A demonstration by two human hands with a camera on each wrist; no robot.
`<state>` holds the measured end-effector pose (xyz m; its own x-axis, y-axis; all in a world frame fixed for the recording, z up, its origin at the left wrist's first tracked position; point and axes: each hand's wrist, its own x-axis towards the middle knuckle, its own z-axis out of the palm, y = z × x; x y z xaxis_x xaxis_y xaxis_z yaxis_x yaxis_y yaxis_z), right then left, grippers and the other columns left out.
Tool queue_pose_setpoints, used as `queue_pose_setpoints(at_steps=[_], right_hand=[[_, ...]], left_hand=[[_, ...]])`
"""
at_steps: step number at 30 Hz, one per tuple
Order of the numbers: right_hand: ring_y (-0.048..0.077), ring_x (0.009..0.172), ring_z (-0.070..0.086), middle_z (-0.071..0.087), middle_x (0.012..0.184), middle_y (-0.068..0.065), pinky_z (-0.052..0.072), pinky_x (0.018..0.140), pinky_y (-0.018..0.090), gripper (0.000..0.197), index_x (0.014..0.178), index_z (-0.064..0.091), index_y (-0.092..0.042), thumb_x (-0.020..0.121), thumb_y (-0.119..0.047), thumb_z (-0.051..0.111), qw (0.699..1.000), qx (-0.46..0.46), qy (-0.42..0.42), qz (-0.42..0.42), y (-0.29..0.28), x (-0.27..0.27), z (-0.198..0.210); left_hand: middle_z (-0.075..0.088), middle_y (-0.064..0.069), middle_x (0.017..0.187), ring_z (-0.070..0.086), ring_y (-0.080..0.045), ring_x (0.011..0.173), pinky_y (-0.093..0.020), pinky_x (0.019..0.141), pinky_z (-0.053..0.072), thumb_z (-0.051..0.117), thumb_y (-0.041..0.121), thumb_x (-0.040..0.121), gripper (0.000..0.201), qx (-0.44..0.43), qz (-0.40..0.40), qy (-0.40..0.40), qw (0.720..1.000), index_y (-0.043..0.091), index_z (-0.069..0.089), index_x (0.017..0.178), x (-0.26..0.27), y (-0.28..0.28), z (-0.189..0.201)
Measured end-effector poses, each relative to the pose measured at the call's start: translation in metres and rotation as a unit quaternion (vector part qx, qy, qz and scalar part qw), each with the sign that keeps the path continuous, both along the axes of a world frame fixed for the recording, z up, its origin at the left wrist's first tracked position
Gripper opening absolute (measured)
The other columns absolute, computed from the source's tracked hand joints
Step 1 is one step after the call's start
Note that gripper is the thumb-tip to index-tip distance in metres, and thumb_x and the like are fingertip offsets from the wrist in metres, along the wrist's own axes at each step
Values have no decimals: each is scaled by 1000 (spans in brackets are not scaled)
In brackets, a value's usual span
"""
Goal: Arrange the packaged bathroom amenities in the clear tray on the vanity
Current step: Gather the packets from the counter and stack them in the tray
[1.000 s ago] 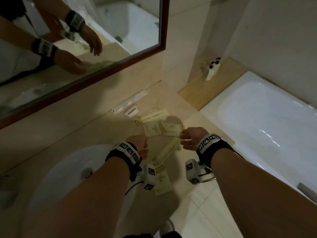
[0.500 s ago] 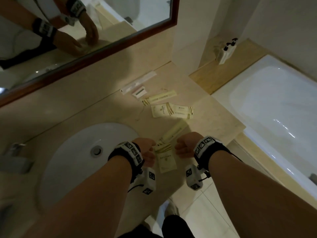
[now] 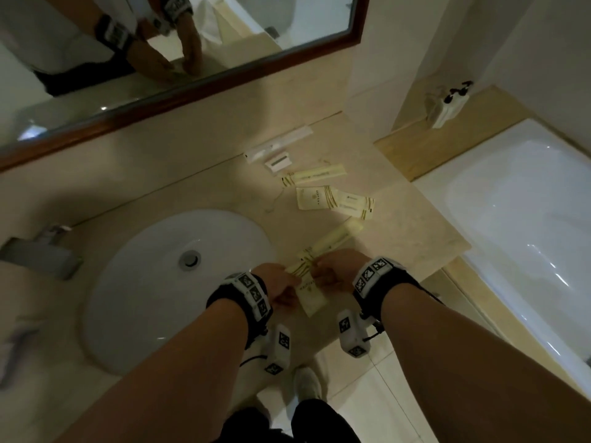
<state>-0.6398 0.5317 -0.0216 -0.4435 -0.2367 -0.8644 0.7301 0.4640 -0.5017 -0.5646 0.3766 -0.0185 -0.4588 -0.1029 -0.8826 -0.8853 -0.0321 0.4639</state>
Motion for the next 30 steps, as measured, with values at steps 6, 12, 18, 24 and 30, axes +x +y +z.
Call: queue_pose_setpoints(at_steps=[6,12,18,24,30], right_hand=[[24,86,64,66,101,8,56,75,37,23,111,65,-11,88,-15,67,994,-7,73,78,-57,-10,26],[24,75,65,70,89,8,54,77,40,21,101,68,-10,87,-25,71,986,-85,90,111,-169,10,71],[24,69,67,73,89,12,53,61,33,15,101,68,-9,89,-18,71,952,-178,105,227,-294,77,115],[25,70,68,75,84,10,53,58,32,16,94,74,-12,80,-16,79,884,-206,157,390,-393,185,130],[25,79,74,78,90,6,61,78,49,35,99,75,-17,68,-31,84,805,-202,153,536,-458,293,110]], left_hand=[[66,-15,84,67,-31,73,-50,77,61,62,5,95,64,22,171,75,982,17,32,150,20,-56,33],[72,-14,93,70,-29,84,-47,87,59,60,8,97,17,9,283,172,944,4,60,113,71,-148,79],[75,-14,91,73,-26,82,-39,74,63,66,9,93,20,-34,390,222,893,4,66,112,169,-222,116],[62,-15,80,60,-23,68,-34,68,56,70,11,89,13,-60,506,236,828,7,67,102,293,-271,129],[62,-7,59,56,-18,50,-31,56,60,75,5,84,12,-130,622,196,747,9,66,78,409,-290,112]])
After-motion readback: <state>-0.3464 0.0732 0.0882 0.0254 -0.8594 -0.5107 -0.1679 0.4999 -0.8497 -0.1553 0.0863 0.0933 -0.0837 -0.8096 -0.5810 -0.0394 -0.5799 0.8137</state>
